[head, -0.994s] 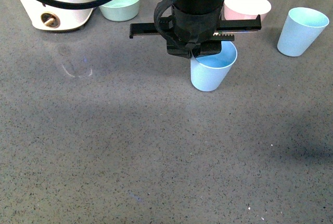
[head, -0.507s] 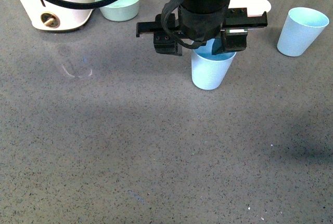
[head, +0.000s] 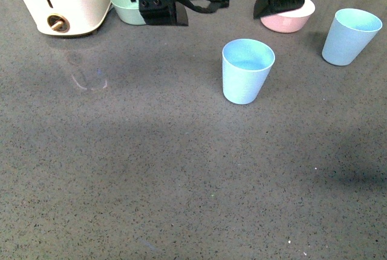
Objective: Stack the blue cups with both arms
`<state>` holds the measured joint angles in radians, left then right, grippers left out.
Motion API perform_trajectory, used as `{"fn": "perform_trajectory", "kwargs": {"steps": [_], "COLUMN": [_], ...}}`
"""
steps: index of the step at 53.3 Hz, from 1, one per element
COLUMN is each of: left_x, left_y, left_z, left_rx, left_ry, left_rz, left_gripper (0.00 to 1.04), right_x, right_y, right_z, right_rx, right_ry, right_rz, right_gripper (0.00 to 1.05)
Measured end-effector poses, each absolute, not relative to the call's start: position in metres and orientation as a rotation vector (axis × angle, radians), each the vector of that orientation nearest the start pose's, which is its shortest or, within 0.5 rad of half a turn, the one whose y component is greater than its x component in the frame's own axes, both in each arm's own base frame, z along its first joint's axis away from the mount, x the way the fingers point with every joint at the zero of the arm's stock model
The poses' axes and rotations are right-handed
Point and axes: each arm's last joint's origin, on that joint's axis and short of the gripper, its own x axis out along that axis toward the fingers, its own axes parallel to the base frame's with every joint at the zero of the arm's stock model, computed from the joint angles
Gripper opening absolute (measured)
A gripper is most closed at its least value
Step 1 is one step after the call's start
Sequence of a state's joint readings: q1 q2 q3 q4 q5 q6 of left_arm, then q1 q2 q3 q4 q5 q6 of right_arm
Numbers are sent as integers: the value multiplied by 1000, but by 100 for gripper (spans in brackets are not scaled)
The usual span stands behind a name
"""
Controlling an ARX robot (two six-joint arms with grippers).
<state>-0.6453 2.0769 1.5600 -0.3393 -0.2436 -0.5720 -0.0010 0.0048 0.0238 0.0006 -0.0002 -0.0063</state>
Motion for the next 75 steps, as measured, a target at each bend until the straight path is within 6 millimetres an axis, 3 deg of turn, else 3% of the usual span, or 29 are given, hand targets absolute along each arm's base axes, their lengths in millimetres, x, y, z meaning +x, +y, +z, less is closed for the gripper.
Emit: {"fn": "perform_trajectory", "kwargs": {"steps": [8, 13, 18, 22, 28, 32, 37, 44, 58, 75], "left_x": [360, 357, 356, 353, 324, 302, 270, 240, 204, 168], "left_y": [-248, -226, -213, -195, -153, -127, -90, -63, -35, -15], "left_z": [212, 226, 230, 226, 214, 214, 205, 189, 181, 167], "left_rx": [-200, -240, -231, -191, -96, -79, -39, -16, -11, -11], "left_ry": [755, 669, 592, 324, 87, 5, -16, 15, 5, -4], "left_rz": [-144, -113, -75, -13, -14, -14, 1, -11, -3, -3], "left_gripper": [96, 96, 94, 82, 62, 50, 27, 2, 2, 2], "right_x": [96, 96, 96, 96, 96, 96, 96, 96, 96, 96], "right_y": [0, 0, 0, 0, 0, 0, 0, 0, 0, 0], "right_z": [171, 171, 171, 171, 171, 171, 171, 171, 171, 171], "right_rx": [-6, -6, -6, -6, -6, -6, -6, -6, -6, -6], "right_ry": [-20, -20, -20, -20, -20, -20, -20, -20, -20, -20], "right_rz": [-1, -1, -1, 0, -2, -1, -1, -1, -1, -1], "right_gripper": [96, 96, 96, 96, 96, 96, 96, 96, 96, 96]}}
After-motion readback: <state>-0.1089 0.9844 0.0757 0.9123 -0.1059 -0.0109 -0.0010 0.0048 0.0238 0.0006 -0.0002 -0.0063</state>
